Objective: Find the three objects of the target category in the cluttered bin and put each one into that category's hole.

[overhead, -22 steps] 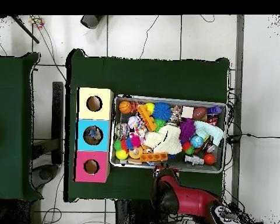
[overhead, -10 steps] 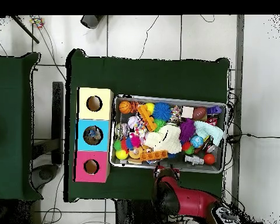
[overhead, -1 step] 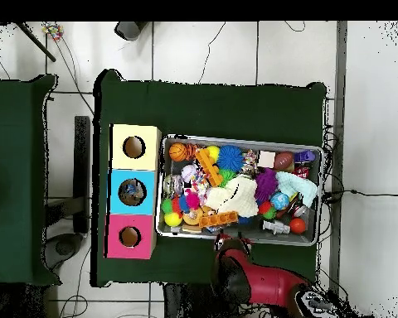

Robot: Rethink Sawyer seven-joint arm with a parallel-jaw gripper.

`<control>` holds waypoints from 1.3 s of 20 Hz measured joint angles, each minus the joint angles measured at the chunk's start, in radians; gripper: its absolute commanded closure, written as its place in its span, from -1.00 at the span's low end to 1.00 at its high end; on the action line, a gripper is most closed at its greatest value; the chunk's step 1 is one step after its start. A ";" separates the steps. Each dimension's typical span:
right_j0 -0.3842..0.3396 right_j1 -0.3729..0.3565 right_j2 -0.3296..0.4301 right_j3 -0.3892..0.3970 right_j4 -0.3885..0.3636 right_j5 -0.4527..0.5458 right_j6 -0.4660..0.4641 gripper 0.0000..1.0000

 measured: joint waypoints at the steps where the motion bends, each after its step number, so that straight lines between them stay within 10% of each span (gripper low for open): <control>1: 0.010 0.001 0.001 0.000 0.010 0.000 0.000 -1.00; 26: 0.094 0.003 0.006 0.000 0.118 0.022 0.000 -1.00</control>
